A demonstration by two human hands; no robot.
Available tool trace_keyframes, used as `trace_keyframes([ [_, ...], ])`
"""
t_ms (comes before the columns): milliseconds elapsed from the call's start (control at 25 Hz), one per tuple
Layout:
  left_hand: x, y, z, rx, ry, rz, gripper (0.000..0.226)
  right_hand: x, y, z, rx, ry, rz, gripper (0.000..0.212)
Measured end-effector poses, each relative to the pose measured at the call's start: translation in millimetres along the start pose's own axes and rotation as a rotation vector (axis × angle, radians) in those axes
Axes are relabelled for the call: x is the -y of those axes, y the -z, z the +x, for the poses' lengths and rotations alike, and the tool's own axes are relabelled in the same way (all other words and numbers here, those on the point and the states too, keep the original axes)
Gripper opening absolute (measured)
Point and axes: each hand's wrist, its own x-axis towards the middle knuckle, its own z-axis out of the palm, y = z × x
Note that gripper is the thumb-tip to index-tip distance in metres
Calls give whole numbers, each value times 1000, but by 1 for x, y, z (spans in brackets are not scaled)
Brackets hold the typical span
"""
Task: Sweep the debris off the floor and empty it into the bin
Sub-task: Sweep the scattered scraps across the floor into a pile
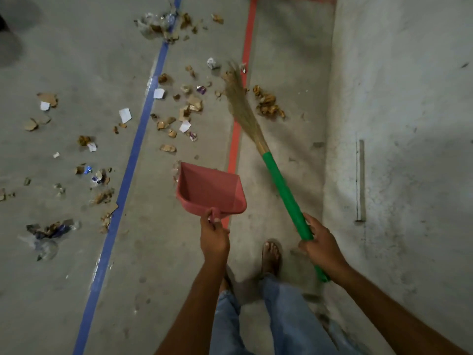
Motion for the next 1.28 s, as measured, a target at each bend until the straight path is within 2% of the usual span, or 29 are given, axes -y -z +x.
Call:
trace_keyframes([
  [160, -28, -65, 6, 129, -40, -41, 38, -49, 54, 83, -160, -161, -78, 68],
  [280, -48, -116, 22, 174, -21, -40, 31, -61, 94, 202, -130, -404, -122, 55],
  [360, -56, -150, 34, 171, -8, -34, 30, -53, 108, 267, -79, -483, -139, 53],
  [480, -75, -189, 52, 117, -8, -43, 30, -23, 91, 305, -46, -420, -143, 52],
  [600, -92, -218, 68, 38, 6, -42, 38, -13, 62, 301, -27, -388, -106, 51],
  [840, -114, -222, 82, -131, -20, 15, 45, 11, 56, 295, 174, -93, -257, 79],
  [1000, -123, -220, 71, -172, -16, 34, 45, 39, 70, 276, 238, 77, -201, 91],
  [1160, -124, -224, 61, -140, -24, 0, 45, 21, 97, 215, 159, 126, -74, 92],
  [1280, -132, -240, 59, -52, 0, -46, 45, -11, 132, 201, -45, 49, -67, 85],
])
